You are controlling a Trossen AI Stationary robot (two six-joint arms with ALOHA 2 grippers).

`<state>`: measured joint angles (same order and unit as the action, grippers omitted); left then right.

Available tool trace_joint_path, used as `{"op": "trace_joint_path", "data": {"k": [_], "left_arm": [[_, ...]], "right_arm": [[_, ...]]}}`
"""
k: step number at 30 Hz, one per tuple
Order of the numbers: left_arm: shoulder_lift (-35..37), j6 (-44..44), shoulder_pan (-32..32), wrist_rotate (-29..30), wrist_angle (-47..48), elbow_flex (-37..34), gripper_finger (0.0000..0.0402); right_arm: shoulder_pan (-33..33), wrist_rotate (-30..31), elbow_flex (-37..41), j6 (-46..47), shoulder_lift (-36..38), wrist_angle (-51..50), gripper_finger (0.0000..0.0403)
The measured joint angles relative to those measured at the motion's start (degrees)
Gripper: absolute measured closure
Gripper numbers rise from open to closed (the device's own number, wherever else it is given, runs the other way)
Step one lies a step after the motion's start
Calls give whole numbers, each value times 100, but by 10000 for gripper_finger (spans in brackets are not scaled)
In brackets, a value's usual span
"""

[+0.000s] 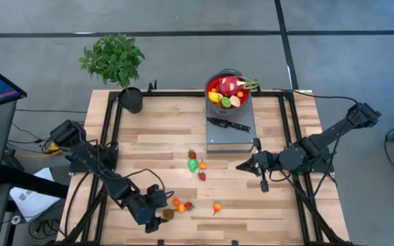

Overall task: Pick & Place Fruit
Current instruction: Put the half kiwi into the red colander on the shelf

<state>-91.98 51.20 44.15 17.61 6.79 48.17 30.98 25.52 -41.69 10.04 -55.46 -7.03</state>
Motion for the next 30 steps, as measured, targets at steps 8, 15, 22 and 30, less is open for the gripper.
{"op": "trace_joint_path", "data": {"k": [8, 15, 22, 30], "left_arm": [[-5, 199, 122, 369, -322, -218, 83], [-515, 179, 119, 389, -658, -210, 83], [-934, 172, 124, 63, -750, -199, 83], [-998, 92, 135, 389, -750, -193, 83]], "right_arm": [[0, 1, 0, 9, 0, 1, 403], [0, 2, 0, 9, 0, 1, 403], [0, 2, 0, 9, -2, 0, 403], [0, 2, 0, 7, -2, -3, 403]]}}
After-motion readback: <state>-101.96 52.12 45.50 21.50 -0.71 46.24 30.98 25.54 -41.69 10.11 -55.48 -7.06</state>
